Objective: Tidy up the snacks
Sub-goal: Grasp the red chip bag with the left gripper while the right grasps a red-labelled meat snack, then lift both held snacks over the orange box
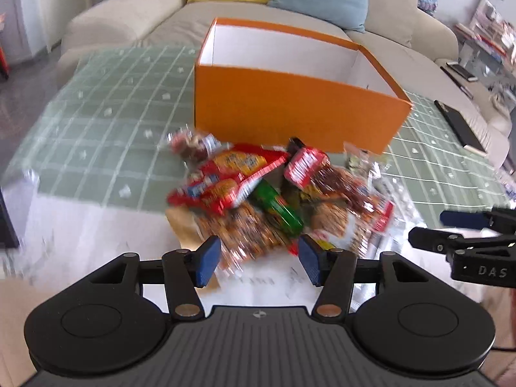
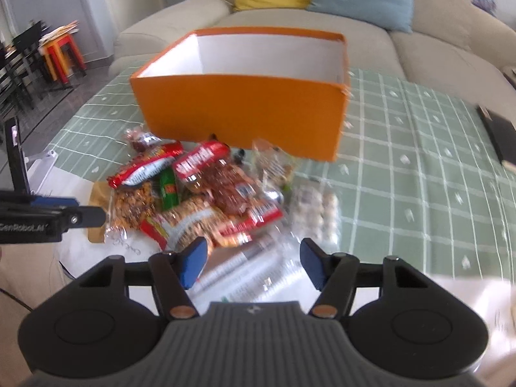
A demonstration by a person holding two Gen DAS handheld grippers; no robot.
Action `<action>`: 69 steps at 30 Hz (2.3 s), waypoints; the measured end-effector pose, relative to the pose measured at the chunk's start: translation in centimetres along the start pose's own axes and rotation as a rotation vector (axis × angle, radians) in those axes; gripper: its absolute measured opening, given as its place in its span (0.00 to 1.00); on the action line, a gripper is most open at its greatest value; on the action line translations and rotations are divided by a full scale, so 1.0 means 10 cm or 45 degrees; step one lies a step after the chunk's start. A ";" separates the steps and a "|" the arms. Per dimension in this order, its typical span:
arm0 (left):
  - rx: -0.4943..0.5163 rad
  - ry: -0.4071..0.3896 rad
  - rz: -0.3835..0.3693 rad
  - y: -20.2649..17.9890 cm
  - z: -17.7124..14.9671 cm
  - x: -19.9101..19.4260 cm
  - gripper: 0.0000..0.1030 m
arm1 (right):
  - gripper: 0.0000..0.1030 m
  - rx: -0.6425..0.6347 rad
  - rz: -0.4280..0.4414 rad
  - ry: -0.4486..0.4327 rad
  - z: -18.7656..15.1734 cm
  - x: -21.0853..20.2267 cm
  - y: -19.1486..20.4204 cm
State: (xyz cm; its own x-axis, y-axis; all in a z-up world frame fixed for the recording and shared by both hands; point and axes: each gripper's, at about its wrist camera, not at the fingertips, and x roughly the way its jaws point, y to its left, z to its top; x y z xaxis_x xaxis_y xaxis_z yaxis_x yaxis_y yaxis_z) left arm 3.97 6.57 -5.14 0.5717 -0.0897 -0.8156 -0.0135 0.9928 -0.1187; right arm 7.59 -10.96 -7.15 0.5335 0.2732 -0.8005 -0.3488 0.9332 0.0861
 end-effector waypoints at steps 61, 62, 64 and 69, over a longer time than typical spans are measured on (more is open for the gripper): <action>0.118 -0.167 0.008 0.17 0.57 0.23 0.27 | 0.34 -0.327 0.129 0.122 0.75 0.83 0.28; 0.101 -0.168 -0.001 0.19 0.58 0.21 0.27 | 0.34 -0.331 0.114 0.139 0.74 0.86 0.29; 0.080 -0.150 -0.018 0.19 0.58 0.18 0.26 | 0.35 -0.337 0.089 0.175 0.72 0.91 0.29; 0.092 -0.129 -0.055 0.12 0.57 0.09 0.26 | 0.38 -0.382 0.015 0.224 0.66 0.99 0.28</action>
State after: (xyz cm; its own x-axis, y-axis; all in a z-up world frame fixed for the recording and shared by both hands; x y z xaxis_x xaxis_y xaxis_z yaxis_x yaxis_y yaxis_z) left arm 9.16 8.12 -2.76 0.6503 -0.1275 -0.7489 0.0695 0.9917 -0.1084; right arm 16.96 -4.10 -10.92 0.3958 0.2149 -0.8929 -0.5791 0.8130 -0.0610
